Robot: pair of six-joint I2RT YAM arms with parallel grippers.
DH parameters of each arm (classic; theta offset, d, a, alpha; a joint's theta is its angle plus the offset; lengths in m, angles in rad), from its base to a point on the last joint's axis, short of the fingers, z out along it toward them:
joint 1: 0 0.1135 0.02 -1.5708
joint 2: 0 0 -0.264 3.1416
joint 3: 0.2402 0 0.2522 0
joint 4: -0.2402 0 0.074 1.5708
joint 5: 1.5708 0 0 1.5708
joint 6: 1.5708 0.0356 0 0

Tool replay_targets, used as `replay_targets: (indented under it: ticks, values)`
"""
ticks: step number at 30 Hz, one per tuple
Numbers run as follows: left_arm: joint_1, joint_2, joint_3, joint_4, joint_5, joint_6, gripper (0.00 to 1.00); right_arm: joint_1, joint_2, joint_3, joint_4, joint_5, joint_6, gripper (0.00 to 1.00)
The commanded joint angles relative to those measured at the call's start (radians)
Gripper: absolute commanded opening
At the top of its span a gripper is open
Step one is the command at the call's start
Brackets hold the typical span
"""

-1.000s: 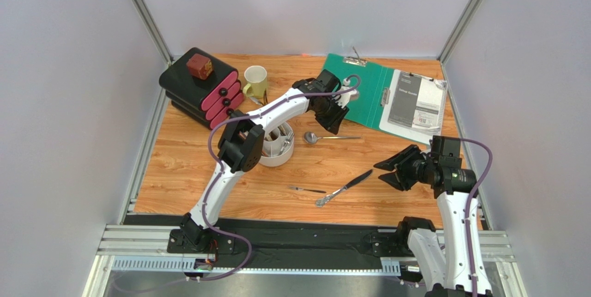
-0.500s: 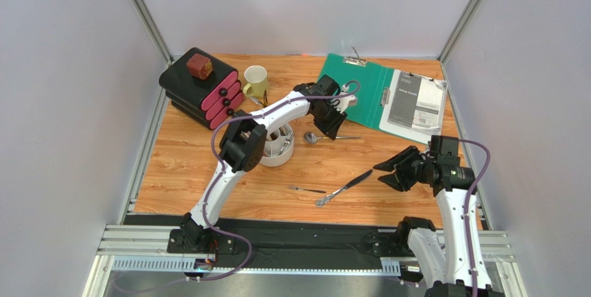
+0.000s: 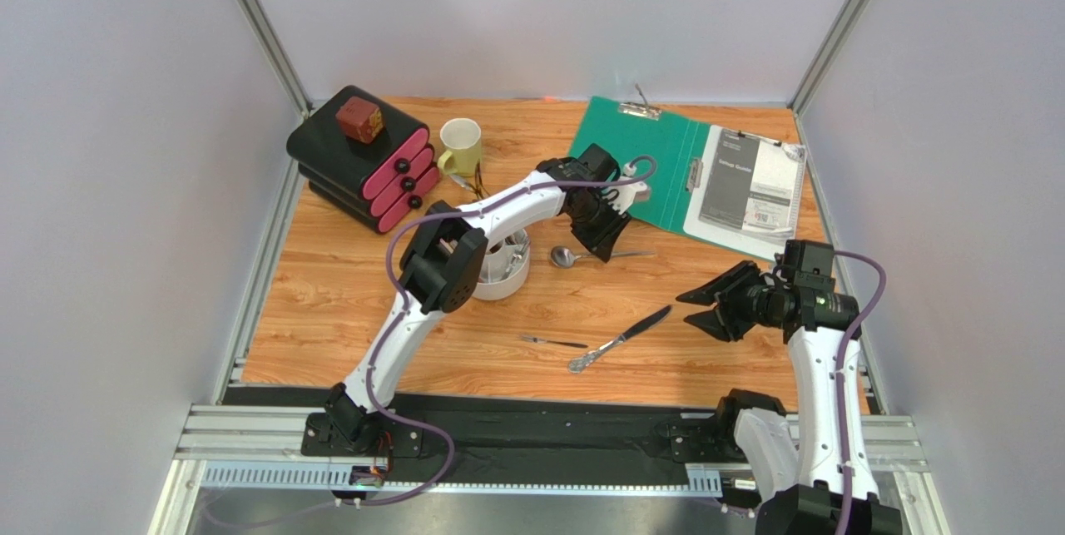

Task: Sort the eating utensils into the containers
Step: Pick up the spoon from the center of the board.

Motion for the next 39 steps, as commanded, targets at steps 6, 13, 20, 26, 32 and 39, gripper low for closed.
replay_targets:
  ticks: [6, 13, 20, 26, 32, 39]
  values:
    - [-0.068, 0.000, -0.026, -0.099, -0.045, 0.057, 0.15, -0.033, 0.017, 0.047, 0.017, -0.068, -0.041, 0.44]
    - [-0.088, 0.004, -0.026, -0.144, -0.042, 0.060, 0.00, -0.035, 0.024, 0.055, 0.031, -0.076, -0.038, 0.44]
    - [-0.109, -0.011, -0.032, -0.158, -0.108, 0.051, 0.24, -0.033, 0.015, 0.047, 0.031, -0.084, -0.030, 0.44]
    - [-0.117, -0.010, -0.042, -0.153, -0.143, 0.045, 0.23, -0.033, 0.015, 0.061, 0.031, -0.085, -0.026, 0.44]
    - [-0.126, 0.009, -0.039, -0.165, -0.174, 0.032, 0.00, -0.035, 0.014, 0.056, 0.031, -0.082, -0.021, 0.44]
    - [-0.129, -0.008, 0.032, -0.194, -0.077, 0.017, 0.00, -0.035, -0.006, -0.007, 0.041, -0.078, -0.004, 0.44]
